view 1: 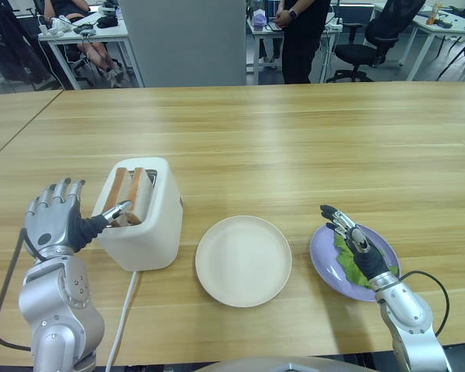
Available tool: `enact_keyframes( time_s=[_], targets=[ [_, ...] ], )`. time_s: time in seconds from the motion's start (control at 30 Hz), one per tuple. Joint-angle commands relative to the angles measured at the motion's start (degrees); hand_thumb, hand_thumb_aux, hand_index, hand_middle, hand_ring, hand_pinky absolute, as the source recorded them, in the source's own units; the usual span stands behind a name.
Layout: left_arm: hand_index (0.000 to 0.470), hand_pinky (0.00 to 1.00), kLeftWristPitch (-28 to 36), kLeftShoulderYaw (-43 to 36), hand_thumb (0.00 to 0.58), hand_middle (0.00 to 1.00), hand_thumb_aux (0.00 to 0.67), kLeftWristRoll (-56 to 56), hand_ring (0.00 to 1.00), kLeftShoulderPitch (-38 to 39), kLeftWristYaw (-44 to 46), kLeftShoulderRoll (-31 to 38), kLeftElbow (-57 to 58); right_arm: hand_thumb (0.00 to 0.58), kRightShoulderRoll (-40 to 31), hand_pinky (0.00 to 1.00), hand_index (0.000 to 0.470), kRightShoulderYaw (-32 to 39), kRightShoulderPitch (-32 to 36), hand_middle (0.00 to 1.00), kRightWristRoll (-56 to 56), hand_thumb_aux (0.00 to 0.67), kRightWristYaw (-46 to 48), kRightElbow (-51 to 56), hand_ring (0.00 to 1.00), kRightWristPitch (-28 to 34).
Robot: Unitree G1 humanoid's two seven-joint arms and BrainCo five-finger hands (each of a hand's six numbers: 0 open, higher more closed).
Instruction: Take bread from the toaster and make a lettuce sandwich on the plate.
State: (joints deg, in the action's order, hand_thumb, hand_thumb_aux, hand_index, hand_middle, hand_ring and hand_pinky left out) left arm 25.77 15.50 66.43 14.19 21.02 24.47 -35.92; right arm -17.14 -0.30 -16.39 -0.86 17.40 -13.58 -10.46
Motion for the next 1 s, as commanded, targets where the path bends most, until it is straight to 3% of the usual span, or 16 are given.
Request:
enact_keyframes(
  time_s=[0.03, 1.0],
  targets=[
    [0.000, 0.02, -0.10, -0.76, 0.000, 0.02, 0.000, 0.33, 0.02, 0.66, 0.79, -0.41, 0.40, 0.000, -0.33, 0.00, 0.000, -0.72, 0.16, 0.00, -0.26, 0.000, 0.08, 1.22, 0.00, 0.83],
    [0.000, 0.01, -1.90, 1.56, 0.000, 0.01, 0.000, 2.03, 0.01, 2.95, 0.91, 3.96, 3.23, 0.000, -0.66, 0.00, 0.000, -2.27, 0.66, 0.00, -0.68, 0.000, 0.30, 2.58, 0.00, 0.66]
  ],
)
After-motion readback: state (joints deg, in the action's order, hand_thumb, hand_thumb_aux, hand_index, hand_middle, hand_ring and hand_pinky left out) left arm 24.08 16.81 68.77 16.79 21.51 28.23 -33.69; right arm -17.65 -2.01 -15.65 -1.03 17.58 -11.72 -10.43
